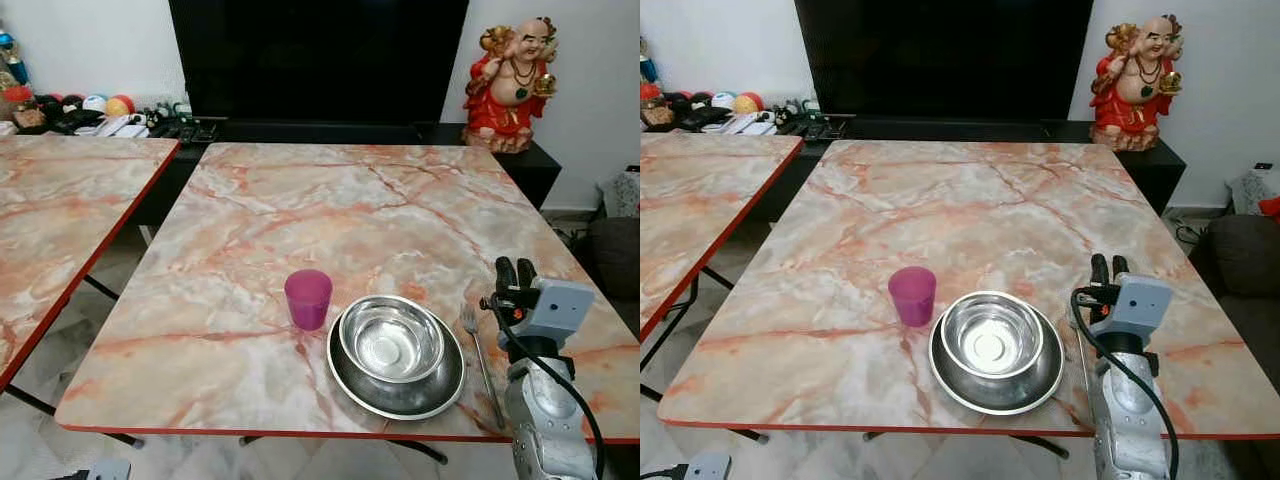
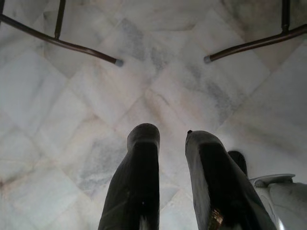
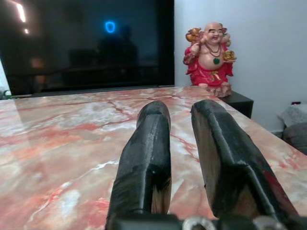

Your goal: Setting the table

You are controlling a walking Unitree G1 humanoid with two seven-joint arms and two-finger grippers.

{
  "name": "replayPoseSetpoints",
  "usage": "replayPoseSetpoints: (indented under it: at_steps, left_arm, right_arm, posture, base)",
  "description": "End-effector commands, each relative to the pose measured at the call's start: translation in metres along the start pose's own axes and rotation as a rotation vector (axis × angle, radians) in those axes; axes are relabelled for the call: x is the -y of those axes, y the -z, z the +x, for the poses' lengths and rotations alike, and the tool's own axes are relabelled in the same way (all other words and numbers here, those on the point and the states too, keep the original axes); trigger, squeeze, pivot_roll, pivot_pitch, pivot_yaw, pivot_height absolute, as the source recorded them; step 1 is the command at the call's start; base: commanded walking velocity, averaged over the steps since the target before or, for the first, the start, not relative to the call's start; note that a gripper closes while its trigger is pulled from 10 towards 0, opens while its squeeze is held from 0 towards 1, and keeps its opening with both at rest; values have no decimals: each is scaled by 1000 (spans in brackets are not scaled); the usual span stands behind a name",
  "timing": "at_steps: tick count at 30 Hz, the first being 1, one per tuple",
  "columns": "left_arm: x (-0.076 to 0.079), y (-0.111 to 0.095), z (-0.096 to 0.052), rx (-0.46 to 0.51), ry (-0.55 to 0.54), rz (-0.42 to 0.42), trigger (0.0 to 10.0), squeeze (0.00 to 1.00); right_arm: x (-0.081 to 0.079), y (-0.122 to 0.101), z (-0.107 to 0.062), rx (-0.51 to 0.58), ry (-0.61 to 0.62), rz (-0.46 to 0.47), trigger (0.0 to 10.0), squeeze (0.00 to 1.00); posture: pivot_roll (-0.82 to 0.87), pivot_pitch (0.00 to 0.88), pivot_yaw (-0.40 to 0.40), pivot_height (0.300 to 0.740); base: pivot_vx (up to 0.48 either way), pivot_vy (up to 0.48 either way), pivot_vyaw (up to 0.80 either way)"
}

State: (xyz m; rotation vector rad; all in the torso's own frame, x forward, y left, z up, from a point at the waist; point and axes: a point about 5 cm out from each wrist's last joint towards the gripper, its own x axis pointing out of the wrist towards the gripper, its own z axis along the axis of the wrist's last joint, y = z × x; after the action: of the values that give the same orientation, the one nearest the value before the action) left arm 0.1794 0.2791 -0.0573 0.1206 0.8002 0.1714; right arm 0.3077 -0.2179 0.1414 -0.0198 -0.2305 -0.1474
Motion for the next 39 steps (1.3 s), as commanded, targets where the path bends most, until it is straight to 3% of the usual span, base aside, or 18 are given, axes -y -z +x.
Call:
replayPoseSetpoints:
  at_steps: [1, 6, 20, 28, 39]
  left_arm:
    - [-1, 8, -2, -32, -6, -2, 10000, 0]
    - [5, 13, -3, -41, 1, -14, 10000, 0]
    - [6, 19, -5, -43, -17, -51, 10000, 0]
    - [9, 19, -5, -40, -20, -67, 10000, 0]
    - [10, 21, -6, -44, -22, -77, 10000, 0]
  right_arm:
    - [-6, -2, 1, 11, -35, -16, 10000, 0]
    - [-8, -4, 2, 30, -18, 43, 10000, 0]
    - [-9, -10, 8, 51, -33, 18, 10000, 0]
    - [-12, -38, 14, 190, -50, -7, 10000, 0]
    - [-25, -29, 14, 154, -99, -13, 10000, 0]
  posture:
    - [-21, 0, 40, 740]
    - [-19, 0, 35, 740]
    - [3, 0, 10, 740]
    - [3, 0, 0, 740]
    - [13, 0, -7, 740]
  base:
    - [0, 480, 600]
    - [0, 480, 480]
    - [0, 480, 0]
    - [0, 480, 0]
    - [0, 480, 0]
